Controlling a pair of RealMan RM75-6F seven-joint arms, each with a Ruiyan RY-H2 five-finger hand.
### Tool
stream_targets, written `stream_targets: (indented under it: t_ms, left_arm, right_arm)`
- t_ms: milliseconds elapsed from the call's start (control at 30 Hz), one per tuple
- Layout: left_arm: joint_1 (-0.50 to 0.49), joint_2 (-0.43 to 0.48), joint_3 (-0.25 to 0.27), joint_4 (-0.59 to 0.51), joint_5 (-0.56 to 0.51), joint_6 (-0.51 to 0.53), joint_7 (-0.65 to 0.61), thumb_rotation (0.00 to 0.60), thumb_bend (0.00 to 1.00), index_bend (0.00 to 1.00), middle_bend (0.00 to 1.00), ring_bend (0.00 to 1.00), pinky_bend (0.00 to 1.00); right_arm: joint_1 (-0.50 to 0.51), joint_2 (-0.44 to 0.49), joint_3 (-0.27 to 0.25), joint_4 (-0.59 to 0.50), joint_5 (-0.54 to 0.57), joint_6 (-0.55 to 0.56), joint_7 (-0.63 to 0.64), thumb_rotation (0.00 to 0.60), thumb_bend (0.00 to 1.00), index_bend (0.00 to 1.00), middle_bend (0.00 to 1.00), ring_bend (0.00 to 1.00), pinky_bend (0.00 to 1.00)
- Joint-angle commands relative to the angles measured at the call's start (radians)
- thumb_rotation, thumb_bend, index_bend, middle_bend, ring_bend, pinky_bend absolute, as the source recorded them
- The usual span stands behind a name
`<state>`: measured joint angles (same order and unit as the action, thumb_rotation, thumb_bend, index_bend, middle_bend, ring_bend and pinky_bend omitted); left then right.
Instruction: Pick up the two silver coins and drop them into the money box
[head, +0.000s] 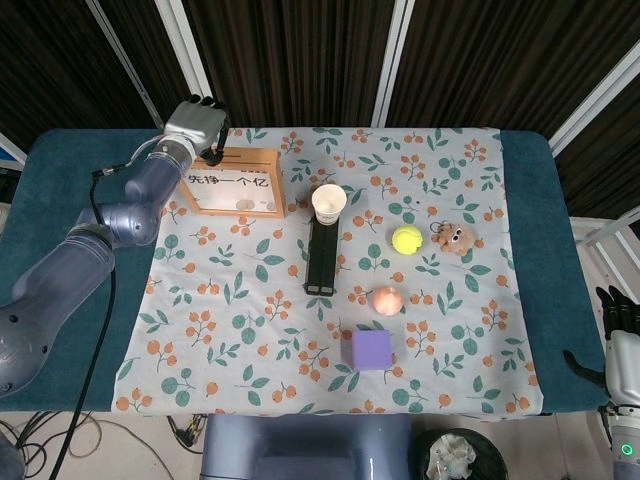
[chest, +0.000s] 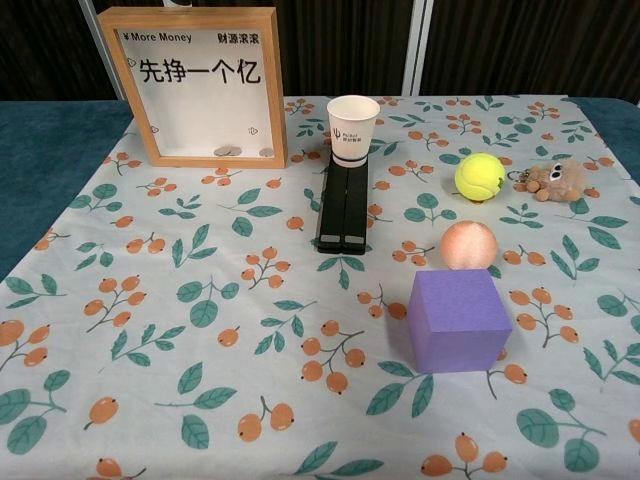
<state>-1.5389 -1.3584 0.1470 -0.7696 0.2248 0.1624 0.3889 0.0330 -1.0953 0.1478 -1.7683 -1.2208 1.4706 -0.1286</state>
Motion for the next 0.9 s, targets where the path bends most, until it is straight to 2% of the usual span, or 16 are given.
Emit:
stream_targets:
  t_ms: [33,367,900]
  left_arm:
    - [0.006,-0.013,-0.002,0.021,0.056,-0.015,-0.053,0.600,0.60,0.67,0.10,0.00,0.00]
    - [0.011,-0.039,0.004,0.055,0.153,-0.024,-0.157,0.600,0.60,0.63,0.10,0.00,0.00]
    - [0.006,-0.053,0.019,0.085,0.245,-0.044,-0.270,0.600,0.60,0.62,0.10,0.00,0.00]
  right_arm:
    - [0.000,0.001,0.000,0.000,0.001,-0.002,0.001,0.600,0.26,0.02,0.00,0.00,0.00]
    - [-0.001,0.003,0.000,-0.002,0.000,-0.002,0.001,0.600,0.26,0.02,0.00,0.00,0.00]
    - [-0.001,0.004,0.001,-0.005,0.004,-0.003,-0.001,0.600,0.26,0.02,0.00,0.00,0.00]
